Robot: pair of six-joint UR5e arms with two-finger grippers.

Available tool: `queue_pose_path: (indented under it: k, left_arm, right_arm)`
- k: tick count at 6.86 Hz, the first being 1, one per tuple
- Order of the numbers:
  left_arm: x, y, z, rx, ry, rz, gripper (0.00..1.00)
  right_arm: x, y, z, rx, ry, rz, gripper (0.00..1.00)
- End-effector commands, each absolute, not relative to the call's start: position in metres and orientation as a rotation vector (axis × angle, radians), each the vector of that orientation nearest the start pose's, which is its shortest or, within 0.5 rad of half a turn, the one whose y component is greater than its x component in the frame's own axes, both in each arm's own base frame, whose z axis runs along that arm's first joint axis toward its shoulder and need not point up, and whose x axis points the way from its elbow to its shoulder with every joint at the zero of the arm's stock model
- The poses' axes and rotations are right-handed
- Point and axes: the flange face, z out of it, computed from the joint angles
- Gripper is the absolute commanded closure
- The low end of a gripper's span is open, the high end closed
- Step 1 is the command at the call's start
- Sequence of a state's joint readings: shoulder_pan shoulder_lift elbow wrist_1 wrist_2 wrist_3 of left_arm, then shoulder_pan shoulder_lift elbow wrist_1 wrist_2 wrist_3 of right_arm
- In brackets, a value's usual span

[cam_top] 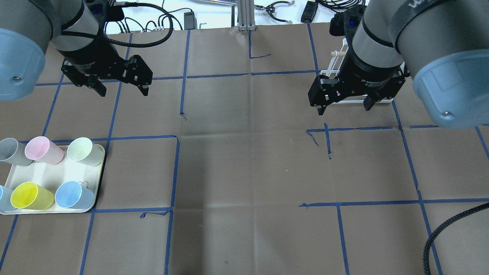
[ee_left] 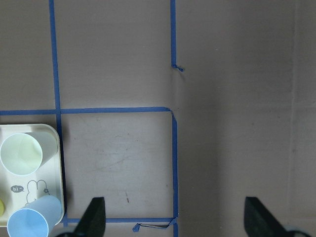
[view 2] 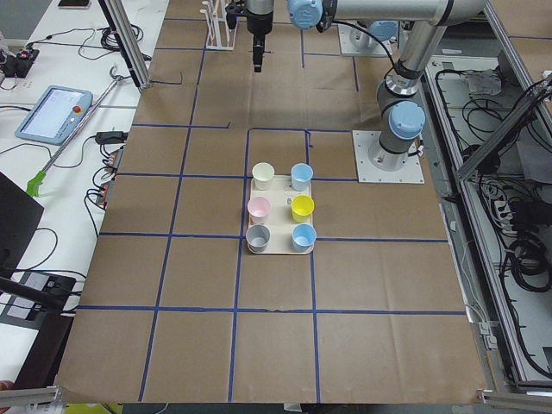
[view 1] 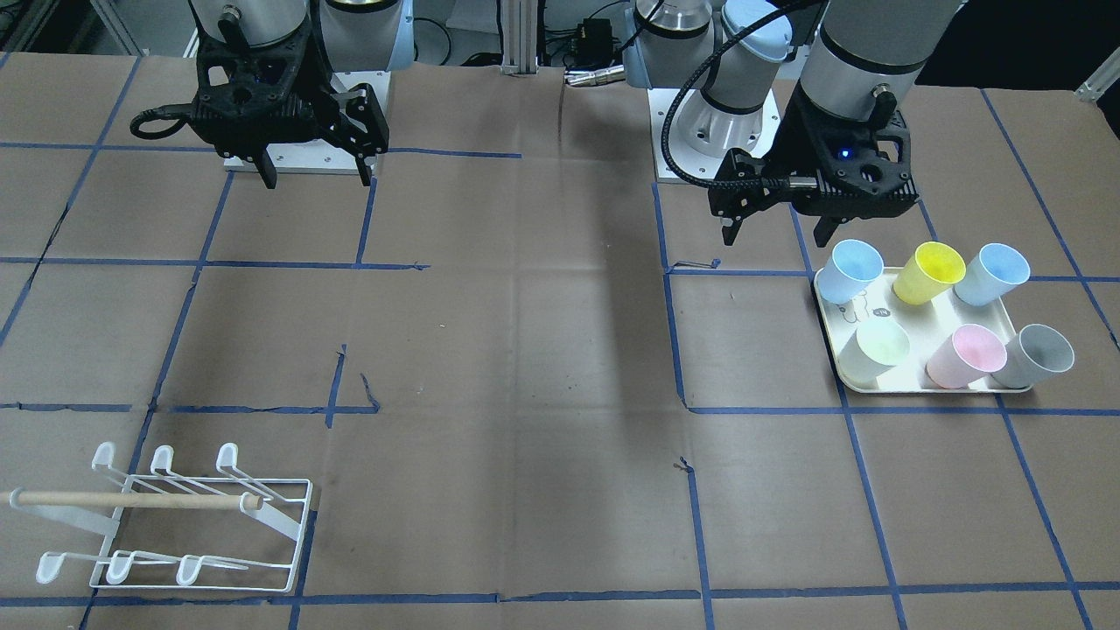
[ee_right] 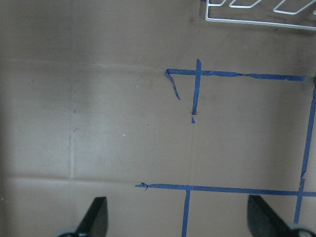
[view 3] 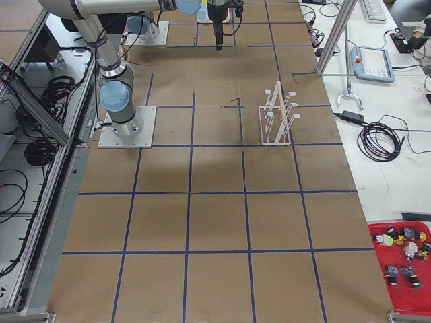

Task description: Transfer IKEA cup to right arm and place on rack

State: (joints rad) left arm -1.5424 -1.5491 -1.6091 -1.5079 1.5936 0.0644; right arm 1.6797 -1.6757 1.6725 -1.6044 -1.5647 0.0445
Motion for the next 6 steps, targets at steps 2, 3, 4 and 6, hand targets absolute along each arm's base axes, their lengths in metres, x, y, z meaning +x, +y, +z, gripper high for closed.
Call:
queue_pose_path:
  k: [2, 3, 4, 6]
  left_arm:
    - [-0.058, -0.463, 0.465, 0.127, 3.116, -0.005, 0.00]
    - [-0.023, -0.452, 0.454, 0.198, 3.119, 0.023, 0.00]
    - [0.015, -0.441, 0.443, 0.186, 3.131, 0.052, 0.00]
    - [0.085, -0.423, 0.425, 0.090, 3.153, 0.080, 0.01]
  right_arm:
    - [0.182, -0.434, 0.491, -0.101, 3.131, -0.057, 0.00]
    - [0.182, -0.434, 0.490, -0.101, 3.131, -0.057, 0.00]
    - [0.182, -0.434, 0.490, -0.101, 3.131, -0.057, 0.00]
    - [0.182, -0.434, 0.490, -0.101, 3.130, -0.059, 0.00]
